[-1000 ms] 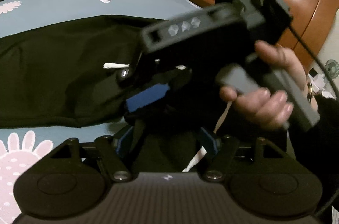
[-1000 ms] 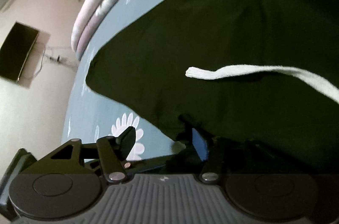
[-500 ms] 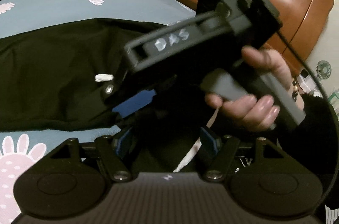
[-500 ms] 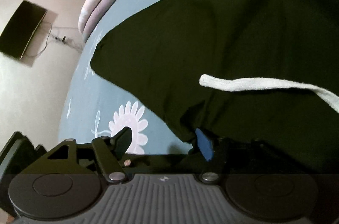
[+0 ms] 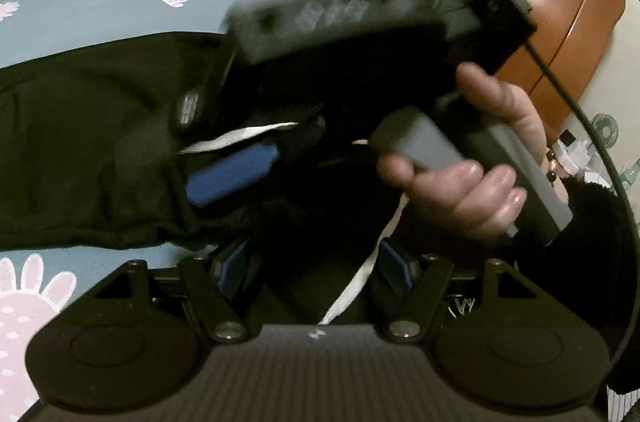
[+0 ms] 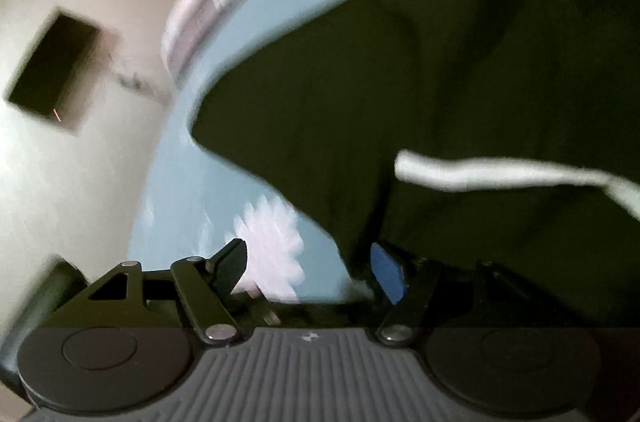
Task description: Fold clothes
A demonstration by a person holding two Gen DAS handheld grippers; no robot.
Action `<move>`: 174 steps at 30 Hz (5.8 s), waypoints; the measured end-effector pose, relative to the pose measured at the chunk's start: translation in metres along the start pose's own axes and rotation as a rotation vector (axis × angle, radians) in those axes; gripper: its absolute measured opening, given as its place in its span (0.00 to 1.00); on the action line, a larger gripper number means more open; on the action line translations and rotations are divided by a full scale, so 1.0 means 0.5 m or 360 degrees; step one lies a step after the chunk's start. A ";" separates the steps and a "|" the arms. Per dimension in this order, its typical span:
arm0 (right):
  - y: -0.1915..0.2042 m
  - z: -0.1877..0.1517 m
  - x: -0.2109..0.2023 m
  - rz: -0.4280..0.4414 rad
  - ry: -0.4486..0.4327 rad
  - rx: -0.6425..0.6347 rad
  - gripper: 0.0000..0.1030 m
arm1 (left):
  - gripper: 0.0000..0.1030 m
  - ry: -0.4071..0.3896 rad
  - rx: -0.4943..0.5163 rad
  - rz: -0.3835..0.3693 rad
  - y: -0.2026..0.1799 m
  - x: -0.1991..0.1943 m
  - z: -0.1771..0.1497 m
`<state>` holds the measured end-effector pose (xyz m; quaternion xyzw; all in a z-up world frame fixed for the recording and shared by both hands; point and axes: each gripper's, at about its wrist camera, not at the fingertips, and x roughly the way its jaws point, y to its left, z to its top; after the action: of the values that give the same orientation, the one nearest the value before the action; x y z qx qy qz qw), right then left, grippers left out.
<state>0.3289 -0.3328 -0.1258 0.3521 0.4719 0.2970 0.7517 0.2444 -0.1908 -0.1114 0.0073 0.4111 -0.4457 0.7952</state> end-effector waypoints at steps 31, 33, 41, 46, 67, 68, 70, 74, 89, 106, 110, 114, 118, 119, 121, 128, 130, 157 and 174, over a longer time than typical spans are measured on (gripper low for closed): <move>-0.030 0.013 -0.189 -0.0060 -0.0381 0.0084 0.77 | 0.45 -0.0262 -0.0370 -0.0132 0.055 -0.080 0.017; -0.036 0.015 -0.195 -0.0077 -0.0400 0.0109 0.77 | 0.48 -0.0194 -0.0340 -0.0249 0.036 -0.072 0.010; -0.039 0.016 -0.186 -0.0110 -0.0384 0.0098 0.77 | 0.48 -0.0202 -0.0597 -0.0051 0.136 0.021 -0.005; -0.043 0.016 -0.202 -0.0111 -0.0419 0.0093 0.77 | 0.48 -0.0356 -0.0825 -0.0030 0.195 -0.031 -0.002; -0.066 -0.044 -0.215 -0.0385 -0.0514 0.0213 0.78 | 0.67 -0.0498 -0.0880 -0.0029 0.202 -0.129 0.009; -0.064 -0.053 -0.213 -0.0392 -0.0516 0.0219 0.78 | 0.67 -0.0491 -0.0887 -0.0039 0.207 -0.117 0.014; -0.060 -0.073 -0.207 -0.0411 -0.0516 0.0230 0.78 | 0.68 -0.0459 -0.0914 -0.0053 0.220 -0.084 0.021; -0.067 -0.090 -0.194 -0.0446 -0.0504 0.0243 0.78 | 0.67 -0.0343 -0.0945 0.0107 0.246 -0.011 0.013; -0.087 -0.080 -0.252 -0.0639 -0.0719 0.0180 0.78 | 0.80 -0.0417 -0.0866 0.0217 0.249 -0.061 0.052; -0.177 -0.073 -0.340 -0.1365 -0.1026 0.0244 0.78 | 0.86 -0.0312 -0.0457 0.0422 0.219 -0.068 0.107; -0.173 -0.068 -0.319 -0.1389 -0.0990 0.0221 0.78 | 0.86 -0.0286 -0.0744 0.0465 0.344 -0.056 0.136; -0.168 -0.066 -0.313 -0.1418 -0.0983 0.0204 0.78 | 0.86 -0.0311 -0.0809 0.0524 0.429 -0.057 0.139; -0.173 -0.060 -0.312 -0.1413 -0.0995 0.0217 0.78 | 0.86 -0.0338 -0.0882 0.0594 0.486 -0.081 0.153; -0.173 -0.060 -0.312 -0.1411 -0.0997 0.0217 0.78 | 0.86 -0.0340 -0.0916 0.0579 0.496 -0.087 0.155; -0.174 -0.059 -0.313 -0.1407 -0.1001 0.0218 0.78 | 0.86 -0.0357 -0.0947 0.0694 0.485 -0.110 0.160; -0.174 -0.063 -0.319 -0.1381 -0.1036 0.0251 0.78 | 0.86 -0.0533 -0.0850 0.0803 0.454 -0.241 0.117; -0.172 -0.064 -0.319 -0.1382 -0.1046 0.0249 0.78 | 0.86 -0.0595 -0.1014 0.0966 0.486 -0.298 0.101; 0.021 -0.108 -0.176 -0.1042 -0.1057 -0.0598 0.78 | 0.70 -0.0753 -0.1556 0.1187 0.739 -0.492 -0.080; 0.217 -0.097 -0.137 -0.0866 -0.1004 -0.1037 0.72 | 0.76 -0.0375 -0.0574 0.1079 0.284 -0.372 -0.086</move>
<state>0.2458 -0.3117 -0.0183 0.0374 0.1804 0.1021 0.9776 0.2689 0.0416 -0.0674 -0.0482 0.3629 -0.0765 0.9274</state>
